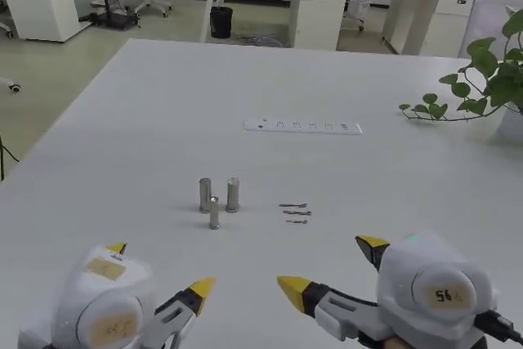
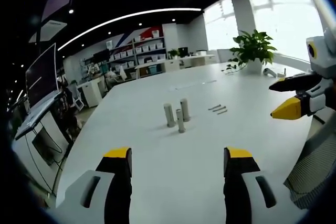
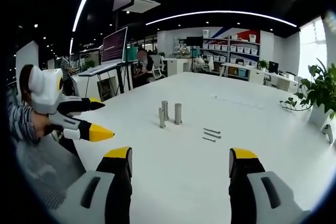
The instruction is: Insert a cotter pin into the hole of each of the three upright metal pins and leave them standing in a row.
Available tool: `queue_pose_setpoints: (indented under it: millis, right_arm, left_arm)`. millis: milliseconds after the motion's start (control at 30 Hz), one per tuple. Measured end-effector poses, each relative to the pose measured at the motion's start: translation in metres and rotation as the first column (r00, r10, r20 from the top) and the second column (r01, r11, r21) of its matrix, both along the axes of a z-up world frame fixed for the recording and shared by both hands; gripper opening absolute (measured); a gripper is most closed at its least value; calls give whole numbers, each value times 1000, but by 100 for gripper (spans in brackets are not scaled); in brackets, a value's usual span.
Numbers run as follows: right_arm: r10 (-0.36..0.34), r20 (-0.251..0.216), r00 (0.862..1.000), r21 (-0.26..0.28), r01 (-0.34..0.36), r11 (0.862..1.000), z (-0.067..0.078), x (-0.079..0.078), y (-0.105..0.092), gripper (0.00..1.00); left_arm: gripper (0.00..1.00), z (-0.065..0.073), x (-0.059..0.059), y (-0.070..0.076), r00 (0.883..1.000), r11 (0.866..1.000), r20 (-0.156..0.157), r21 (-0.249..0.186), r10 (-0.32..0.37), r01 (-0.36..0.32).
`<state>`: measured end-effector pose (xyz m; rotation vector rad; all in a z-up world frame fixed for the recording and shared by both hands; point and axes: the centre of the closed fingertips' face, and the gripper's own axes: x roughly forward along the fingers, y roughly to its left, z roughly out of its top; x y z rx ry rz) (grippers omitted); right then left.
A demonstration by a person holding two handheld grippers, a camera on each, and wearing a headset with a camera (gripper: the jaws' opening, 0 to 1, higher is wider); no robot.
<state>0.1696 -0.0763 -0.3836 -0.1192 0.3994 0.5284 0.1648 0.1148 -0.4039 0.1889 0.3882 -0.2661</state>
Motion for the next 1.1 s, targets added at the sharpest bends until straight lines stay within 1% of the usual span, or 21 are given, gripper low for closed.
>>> queue_pose_setpoints:
  millis: [100,167,233,333,400,433,533,567,633,667,767,867,900,933,967,1000,1100]
  right_arm:
    - [-3,6,1000,11,3,1000,8,4,-6,73]
    - [-6,10,1000,18,6,1000,13,7,-9,73]
    - [-4,7,1000,22,4,1000,16,9,-11,73]
    - [-1,-7,1000,34,1,999,17,12,-12,71]
    - [2,-5,1000,34,-2,999,18,14,-12,69]
    - [1,-6,1000,32,-1,999,19,16,-13,69]
    - [3,-17,1000,42,-2,999,19,19,-12,69]
    - [6,-17,1000,48,-5,999,19,20,-11,69]
    - [26,-22,999,61,-24,998,20,22,-7,69]
    - [32,-26,999,67,-30,997,21,23,-5,69]
    - [48,-20,999,68,-47,997,23,25,0,68]
    - [59,-20,998,71,-58,996,23,29,3,67]
    - [63,-28,998,72,-61,996,22,30,3,67]
    - [63,-30,998,74,-61,995,22,31,4,66]
    - [64,-30,997,77,-62,995,22,32,4,66]
    - [65,-31,997,78,-63,995,22,33,4,65]
    - [63,-35,997,75,-60,995,20,37,3,64]
  left_arm:
    - [66,4,4,-1,1000,1000,11,-13,-5,5]
    - [64,6,9,-1,1000,1000,16,-8,-6,7]
    - [62,8,15,-2,1000,1000,19,-11,-16,16]
    - [60,12,28,-4,999,999,24,-12,-32,32]
    - [58,13,35,-6,999,999,25,-11,-45,46]
    - [57,13,40,-8,998,998,29,-14,-58,58]
    - [53,13,53,-10,997,997,31,-18,-73,73]
    - [52,12,58,-12,996,996,29,-25,-81,82]
    - [52,10,66,-14,996,996,27,-21,-88,89]
    - [51,7,70,-15,995,995,18,-14,-96,96]
    - [48,2,81,-18,994,994,12,-32,-106,106]
    - [45,-5,92,-19,993,993,2,-25,-118,118]
    - [44,-6,95,-20,993,992,-2,-28,-120,120]
    - [43,-9,98,-22,992,991,-14,-46,-124,123]
    - [41,-11,101,-22,992,991,-16,-52,-126,125]
    - [40,-15,105,-23,991,990,-22,-53,-130,128]
    - [35,-21,111,-27,989,988,-32,-46,-147,146]
